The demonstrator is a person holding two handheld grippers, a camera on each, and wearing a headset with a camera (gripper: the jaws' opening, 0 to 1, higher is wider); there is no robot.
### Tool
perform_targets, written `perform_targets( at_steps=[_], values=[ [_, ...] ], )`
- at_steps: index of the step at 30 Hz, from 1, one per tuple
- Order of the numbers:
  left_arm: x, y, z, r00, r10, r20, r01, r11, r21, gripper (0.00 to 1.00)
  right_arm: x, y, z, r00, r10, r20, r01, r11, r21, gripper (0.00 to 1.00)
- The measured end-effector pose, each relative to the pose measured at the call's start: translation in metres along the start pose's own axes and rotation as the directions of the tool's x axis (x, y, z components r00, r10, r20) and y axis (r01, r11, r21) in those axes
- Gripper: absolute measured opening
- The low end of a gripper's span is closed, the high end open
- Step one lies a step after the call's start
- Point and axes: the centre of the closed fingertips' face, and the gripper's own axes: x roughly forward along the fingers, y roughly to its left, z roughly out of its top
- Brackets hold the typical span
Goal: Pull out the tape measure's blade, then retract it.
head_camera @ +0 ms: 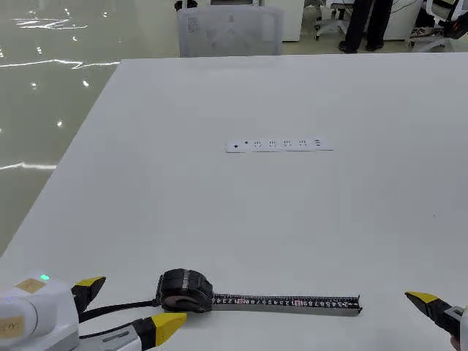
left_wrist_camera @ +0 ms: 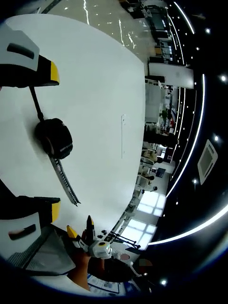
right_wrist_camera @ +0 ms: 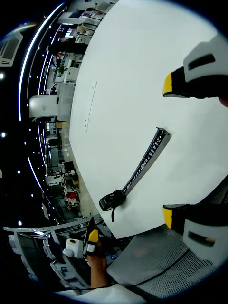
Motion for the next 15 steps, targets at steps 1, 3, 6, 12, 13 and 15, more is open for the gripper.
perform_targets(
  at_steps=[1,3,6,12,13,15],
  values=[
    [0.004,0.0,0.001,1.0,0.006,-0.004,-0.006,1.0,-0.01,0.93,0.0,-0.001,0.0,1.0,-0.001,0.002,0.001,1.0,0.001,0.94],
    [0.008,-0.003,0.003,1.0,-0.001,0.003,0.001,1.0,-0.014,0.93,0.001,-0.002,0.002,1.0,0.0,0.008,0.0,1.0,0.007,0.94],
    [0.015,-0.005,0.005,1.0,0.006,-0.006,-0.006,1.0,-0.009,0.93,0.001,-0.003,0.003,1.0,0.001,0.009,-0.001,1.0,0.002,0.94],
    [0.026,-0.005,0.004,0.9994,0.029,-0.017,-0.029,0.999,-0.018,0.93,0.002,-0.007,0.005,0.9999,-0.003,0.015,0.003,1.0,0.002,0.94],
    [0.028,-0.005,0.003,0.9992,0.036,-0.017,-0.037,0.999,-0.019,0.93,0.002,-0.007,0.006,0.9999,-0.003,0.017,0.003,1.0,0.002,0.94],
    [0.034,-0.007,0.001,0.9986,0.044,-0.027,-0.045,0.999,-0.023,0.93,0.003,-0.009,0.007,0.9998,-0.003,0.018,0.003,1.0,0.003,0.94]
  ],
)
